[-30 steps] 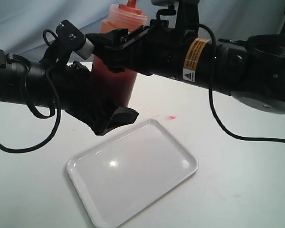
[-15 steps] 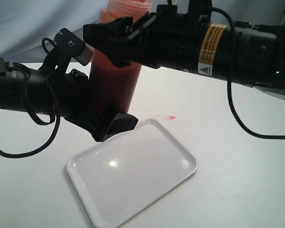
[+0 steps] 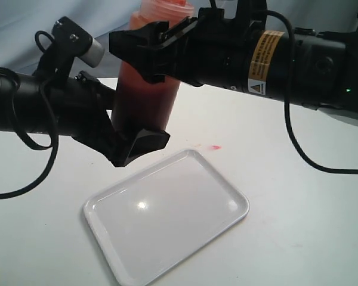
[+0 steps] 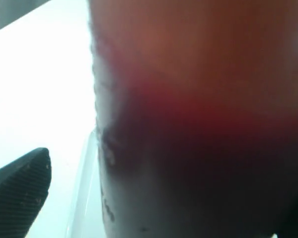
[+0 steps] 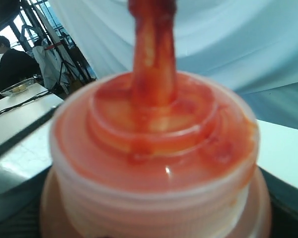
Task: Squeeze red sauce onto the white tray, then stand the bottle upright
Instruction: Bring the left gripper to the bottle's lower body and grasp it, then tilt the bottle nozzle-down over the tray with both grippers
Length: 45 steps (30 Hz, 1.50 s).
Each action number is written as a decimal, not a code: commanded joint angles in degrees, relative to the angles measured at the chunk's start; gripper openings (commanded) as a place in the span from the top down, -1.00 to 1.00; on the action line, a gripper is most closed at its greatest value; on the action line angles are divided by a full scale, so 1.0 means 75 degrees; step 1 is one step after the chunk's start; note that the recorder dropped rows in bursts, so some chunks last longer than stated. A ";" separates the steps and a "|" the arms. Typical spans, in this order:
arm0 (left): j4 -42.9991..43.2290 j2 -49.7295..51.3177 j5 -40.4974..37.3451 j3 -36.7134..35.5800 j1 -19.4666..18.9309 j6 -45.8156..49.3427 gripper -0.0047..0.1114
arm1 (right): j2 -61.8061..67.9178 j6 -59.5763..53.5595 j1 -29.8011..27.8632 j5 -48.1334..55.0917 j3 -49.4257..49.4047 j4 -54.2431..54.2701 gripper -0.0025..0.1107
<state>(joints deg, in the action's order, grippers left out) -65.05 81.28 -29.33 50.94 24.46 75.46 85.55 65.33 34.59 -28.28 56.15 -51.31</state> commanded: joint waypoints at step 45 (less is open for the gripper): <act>0.3860 -0.0882 -0.0252 -0.0033 0.0017 -0.2854 0.92 | -0.0149 0.0240 0.0028 0.0131 0.0030 -0.1725 -0.41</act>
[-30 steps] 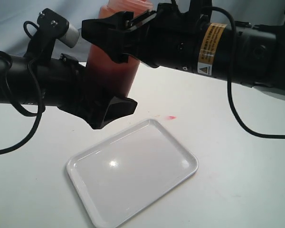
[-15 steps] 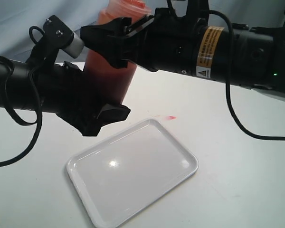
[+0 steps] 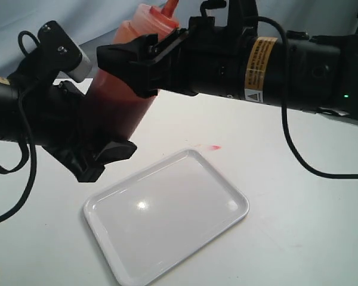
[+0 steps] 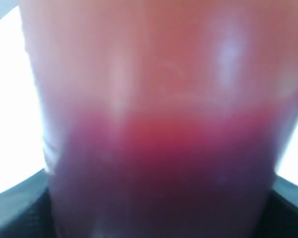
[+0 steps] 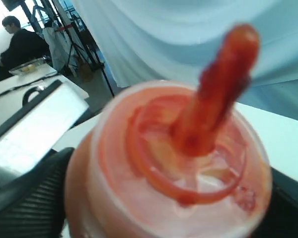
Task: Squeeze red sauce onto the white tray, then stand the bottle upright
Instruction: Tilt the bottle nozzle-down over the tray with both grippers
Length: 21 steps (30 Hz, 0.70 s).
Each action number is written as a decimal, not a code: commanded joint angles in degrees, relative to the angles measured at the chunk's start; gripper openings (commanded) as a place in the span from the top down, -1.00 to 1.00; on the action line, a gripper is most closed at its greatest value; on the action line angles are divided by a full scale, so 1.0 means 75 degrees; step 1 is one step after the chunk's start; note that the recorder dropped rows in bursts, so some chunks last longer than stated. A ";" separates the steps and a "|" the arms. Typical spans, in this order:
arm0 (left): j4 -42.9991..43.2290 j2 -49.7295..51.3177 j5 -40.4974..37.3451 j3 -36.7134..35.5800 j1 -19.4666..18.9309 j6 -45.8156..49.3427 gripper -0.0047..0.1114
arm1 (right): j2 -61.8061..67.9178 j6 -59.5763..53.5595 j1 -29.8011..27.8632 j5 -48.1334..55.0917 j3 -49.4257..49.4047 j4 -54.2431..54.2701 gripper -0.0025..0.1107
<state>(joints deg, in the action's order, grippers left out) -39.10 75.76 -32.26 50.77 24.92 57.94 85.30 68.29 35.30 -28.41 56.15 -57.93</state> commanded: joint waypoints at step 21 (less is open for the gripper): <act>0.1574 -0.0146 -0.0198 -0.0011 -0.0044 -0.0923 0.92 | -0.0116 0.0563 -0.0066 0.0884 -0.0759 -0.2818 -0.42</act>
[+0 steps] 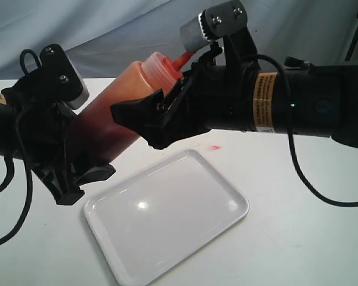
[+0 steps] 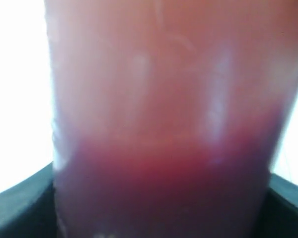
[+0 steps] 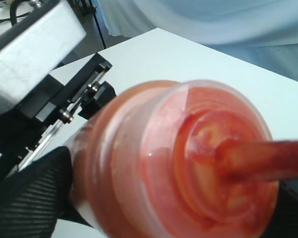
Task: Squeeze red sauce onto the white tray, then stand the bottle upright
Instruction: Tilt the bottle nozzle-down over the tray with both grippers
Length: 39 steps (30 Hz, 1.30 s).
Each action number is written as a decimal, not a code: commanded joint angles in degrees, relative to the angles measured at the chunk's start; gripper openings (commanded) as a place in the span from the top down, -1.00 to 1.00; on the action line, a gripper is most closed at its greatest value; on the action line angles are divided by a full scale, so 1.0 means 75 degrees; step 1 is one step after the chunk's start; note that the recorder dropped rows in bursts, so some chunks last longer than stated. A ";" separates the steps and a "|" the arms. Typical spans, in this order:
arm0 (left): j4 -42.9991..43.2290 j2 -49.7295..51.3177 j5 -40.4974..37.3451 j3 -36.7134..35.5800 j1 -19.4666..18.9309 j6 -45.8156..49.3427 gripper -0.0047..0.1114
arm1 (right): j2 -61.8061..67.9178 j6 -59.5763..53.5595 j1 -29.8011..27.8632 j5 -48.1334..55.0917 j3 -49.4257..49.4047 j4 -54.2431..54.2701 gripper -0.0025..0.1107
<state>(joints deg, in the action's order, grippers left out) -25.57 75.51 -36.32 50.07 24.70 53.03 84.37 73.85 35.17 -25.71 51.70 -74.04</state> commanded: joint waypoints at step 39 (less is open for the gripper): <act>0.3133 -0.0113 -0.0913 0.0083 -0.0015 -0.1326 0.92 | 0.0008 0.0010 -0.0049 0.1053 -0.1926 -0.1310 -0.42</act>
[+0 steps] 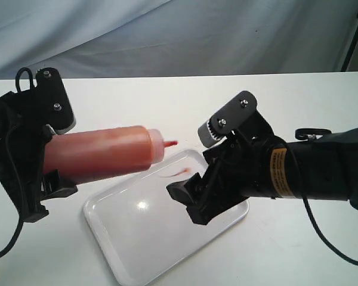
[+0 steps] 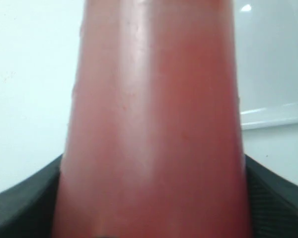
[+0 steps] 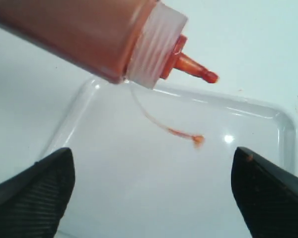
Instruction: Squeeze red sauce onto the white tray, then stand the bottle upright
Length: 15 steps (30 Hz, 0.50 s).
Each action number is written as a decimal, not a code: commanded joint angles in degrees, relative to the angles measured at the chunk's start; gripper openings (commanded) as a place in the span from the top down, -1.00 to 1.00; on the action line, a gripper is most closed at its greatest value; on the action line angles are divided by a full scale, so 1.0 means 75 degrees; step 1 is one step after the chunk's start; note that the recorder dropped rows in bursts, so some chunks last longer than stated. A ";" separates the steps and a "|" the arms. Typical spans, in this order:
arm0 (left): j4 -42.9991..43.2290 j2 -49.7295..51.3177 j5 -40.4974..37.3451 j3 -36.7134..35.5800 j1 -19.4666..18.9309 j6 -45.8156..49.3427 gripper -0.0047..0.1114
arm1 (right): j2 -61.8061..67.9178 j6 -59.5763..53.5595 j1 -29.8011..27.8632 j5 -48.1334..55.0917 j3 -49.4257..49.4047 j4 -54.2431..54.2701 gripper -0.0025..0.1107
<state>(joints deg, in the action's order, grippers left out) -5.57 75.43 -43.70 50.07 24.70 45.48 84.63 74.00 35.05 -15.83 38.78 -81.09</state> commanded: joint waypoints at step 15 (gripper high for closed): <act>-0.0023 -0.0102 -0.0191 0.0083 -0.0015 0.0355 0.92 | -0.0027 -0.2045 -0.0033 -0.1453 -0.0181 -0.0397 -0.37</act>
<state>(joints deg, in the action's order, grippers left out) -2.15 75.43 -44.78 50.07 24.70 44.59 84.63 65.63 35.05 -25.11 37.28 -85.72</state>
